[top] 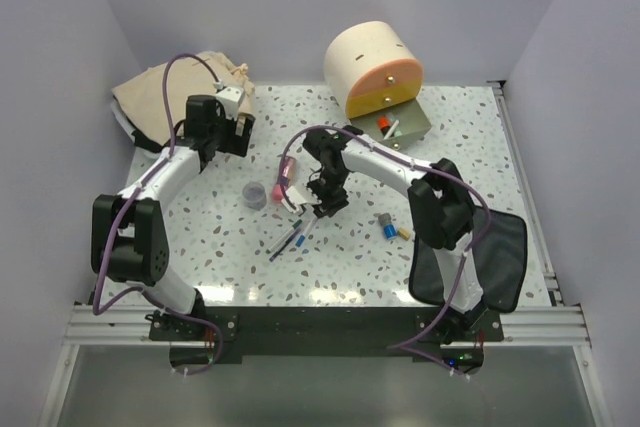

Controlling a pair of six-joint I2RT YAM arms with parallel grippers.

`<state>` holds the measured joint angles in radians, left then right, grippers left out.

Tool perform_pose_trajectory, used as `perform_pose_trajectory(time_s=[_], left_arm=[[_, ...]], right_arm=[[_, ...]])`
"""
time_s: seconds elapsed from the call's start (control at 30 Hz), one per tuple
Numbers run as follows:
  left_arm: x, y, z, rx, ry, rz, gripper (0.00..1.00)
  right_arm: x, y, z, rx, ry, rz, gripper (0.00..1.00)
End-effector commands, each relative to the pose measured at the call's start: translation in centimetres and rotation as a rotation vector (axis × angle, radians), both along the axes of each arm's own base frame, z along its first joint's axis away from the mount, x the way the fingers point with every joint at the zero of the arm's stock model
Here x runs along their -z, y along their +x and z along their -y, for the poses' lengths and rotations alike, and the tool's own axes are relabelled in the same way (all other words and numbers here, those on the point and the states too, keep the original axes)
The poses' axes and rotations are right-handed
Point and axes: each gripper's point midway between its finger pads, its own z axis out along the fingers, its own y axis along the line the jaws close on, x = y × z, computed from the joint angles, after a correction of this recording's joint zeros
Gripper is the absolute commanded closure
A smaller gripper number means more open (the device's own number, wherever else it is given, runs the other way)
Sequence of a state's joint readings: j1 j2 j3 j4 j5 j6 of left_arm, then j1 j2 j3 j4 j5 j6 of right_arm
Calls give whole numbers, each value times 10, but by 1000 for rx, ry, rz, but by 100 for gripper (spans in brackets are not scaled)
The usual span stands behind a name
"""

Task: Sort the stationery into containers
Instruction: Pick up the pen from the center of the board, then place the pen in the drawer.

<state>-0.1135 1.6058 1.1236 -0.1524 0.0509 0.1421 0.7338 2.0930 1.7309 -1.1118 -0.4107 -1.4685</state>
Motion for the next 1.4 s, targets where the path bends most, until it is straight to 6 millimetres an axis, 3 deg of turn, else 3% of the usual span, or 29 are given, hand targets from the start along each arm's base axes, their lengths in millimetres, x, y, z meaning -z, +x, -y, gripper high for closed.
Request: perform_pose_trajectory(time_s=[0.0, 0.57, 0.77, 0.83, 0.9, 1.03, 1.17, 1.23, 1.27, 1.3, 1.37], left_arm=[[-22, -2, 5, 19, -22, 62, 3], [-17, -9, 3, 8, -23, 52, 3], [-15, -7, 5, 8, -36, 47, 3], [-14, -6, 6, 10, -38, 43, 3], [-18, -3, 7, 14, -42, 49, 3], [-21, 3, 6, 16, -37, 57, 3], [-21, 12, 8, 13, -45, 58, 3], [-19, 17, 6, -2, -38, 54, 2], [-18, 20, 3, -26, -33, 54, 1], [-18, 23, -3, -58, -18, 59, 0], [-18, 28, -8, -82, 4, 63, 0]], right_arm=[[-7, 5, -12, -57, 41, 37, 55], [36, -7, -39, -83, -5, 3, 59], [49, -10, -30, -101, -53, 9, 82], [49, -11, -25, -109, -73, 10, 100], [36, -9, -19, -98, -83, 15, 100], [-29, 17, 4, -27, -15, 102, 100], [-81, 44, 42, 59, -16, 188, 100], [-110, 83, 74, 174, -26, 281, 100], [-112, 94, 81, 205, -34, 289, 100], [-130, 117, 93, 265, -16, 342, 100], [-136, 145, 109, 329, -54, 400, 100]])
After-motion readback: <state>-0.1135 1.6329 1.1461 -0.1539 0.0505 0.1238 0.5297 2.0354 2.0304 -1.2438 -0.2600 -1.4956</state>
